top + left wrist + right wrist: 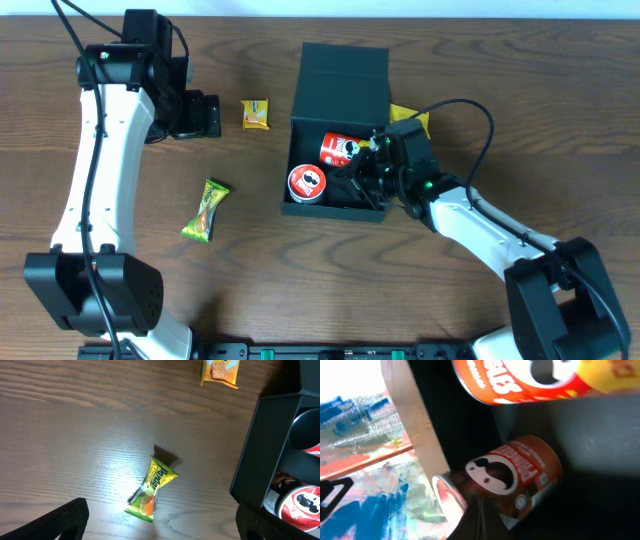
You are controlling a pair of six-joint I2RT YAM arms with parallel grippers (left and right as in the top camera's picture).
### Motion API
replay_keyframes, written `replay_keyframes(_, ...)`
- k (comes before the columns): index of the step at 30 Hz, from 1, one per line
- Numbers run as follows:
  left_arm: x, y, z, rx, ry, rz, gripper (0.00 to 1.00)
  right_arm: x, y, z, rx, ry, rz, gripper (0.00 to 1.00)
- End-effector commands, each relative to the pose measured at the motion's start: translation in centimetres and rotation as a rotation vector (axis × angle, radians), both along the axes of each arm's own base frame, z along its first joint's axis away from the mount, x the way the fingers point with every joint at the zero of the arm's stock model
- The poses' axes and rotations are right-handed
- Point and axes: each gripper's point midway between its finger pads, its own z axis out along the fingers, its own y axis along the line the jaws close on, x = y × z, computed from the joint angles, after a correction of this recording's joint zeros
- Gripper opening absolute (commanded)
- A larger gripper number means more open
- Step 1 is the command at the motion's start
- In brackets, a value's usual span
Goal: Pack container
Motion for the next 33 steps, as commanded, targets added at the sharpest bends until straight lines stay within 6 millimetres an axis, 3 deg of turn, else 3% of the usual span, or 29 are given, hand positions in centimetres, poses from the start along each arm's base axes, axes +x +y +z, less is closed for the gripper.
replay_keyframes(1, -0.1, -0.1, 0.0, 0.000, 0.002, 0.000, 0.96, 1.0, -0.2, 1.1, 0.030, -0.042, 0.008, 0.02)
replay_keyframes(7, -0.1, -0.1, 0.0, 0.000, 0.001, 0.000, 0.96, 1.2, 0.3, 3.7, 0.135, -0.048, 0.070, 0.01)
replay_keyframes(12, 0.0, -0.1, 0.0, 0.000, -0.003, 0.000, 0.96, -0.5, 1.4, 4.6, 0.218, 0.046, 0.123, 0.01)
replay_keyframes(19, -0.2, -0.1, -0.4, 0.000, 0.009, 0.000, 0.96, -2.0, 1.2, 2.2, 0.118, 0.103, 0.124, 0.01)
replay_keyframes(27, -1.0, -0.1, -2.3, 0.001, 0.053, 0.000, 0.96, -2.2, 1.7, 1.5, 0.071, 0.091, 0.116, 0.01)
replay_keyframes(33, -0.9, -0.1, -2.5, 0.001, 0.051, 0.000, 0.96, -2.3, 1.1, 0.4, 0.009, 0.081, 0.106, 0.01)
